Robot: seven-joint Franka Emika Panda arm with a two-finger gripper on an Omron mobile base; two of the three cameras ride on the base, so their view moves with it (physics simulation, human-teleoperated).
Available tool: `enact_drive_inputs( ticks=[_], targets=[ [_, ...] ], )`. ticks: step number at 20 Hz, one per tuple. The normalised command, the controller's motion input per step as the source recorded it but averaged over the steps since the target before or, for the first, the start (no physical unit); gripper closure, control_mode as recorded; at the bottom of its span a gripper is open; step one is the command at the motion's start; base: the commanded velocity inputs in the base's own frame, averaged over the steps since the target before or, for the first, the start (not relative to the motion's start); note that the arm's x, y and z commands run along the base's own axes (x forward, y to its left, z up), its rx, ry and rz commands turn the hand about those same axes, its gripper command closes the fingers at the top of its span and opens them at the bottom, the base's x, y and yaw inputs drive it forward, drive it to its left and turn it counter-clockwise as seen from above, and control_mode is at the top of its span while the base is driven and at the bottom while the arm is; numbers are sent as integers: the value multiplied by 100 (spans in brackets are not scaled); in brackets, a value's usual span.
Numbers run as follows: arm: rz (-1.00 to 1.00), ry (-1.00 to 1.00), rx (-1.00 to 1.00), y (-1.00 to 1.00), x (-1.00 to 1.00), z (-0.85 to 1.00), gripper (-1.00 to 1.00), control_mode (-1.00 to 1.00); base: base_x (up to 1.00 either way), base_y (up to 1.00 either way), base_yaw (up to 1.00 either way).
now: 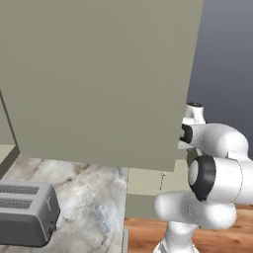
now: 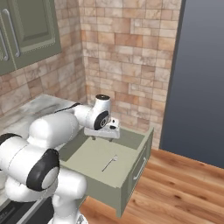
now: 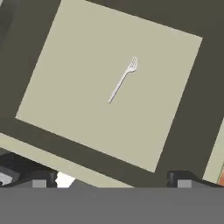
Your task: Organize the utensils by type. Pick up the wooden spoons from the counter and place them in the open cabinet. Then pick up the metallic utensils from the counter and place them in the open drawer.
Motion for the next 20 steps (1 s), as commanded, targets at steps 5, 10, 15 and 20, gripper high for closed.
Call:
enact_drive_inputs(
  ticks=[5, 10, 15, 20],
  targets=[
    [27, -32, 0, 11, -39, 38, -100, -100, 0, 0, 0],
    [4, -10, 0, 8, -16, 34, -100, -100, 0, 0, 0],
    [-4, -7, 0, 5, -17, 35, -100, -100, 0, 0, 0],
    [-10, -2, 2, 0, -21, 30, -100, -100, 0, 0, 0]
  ],
)
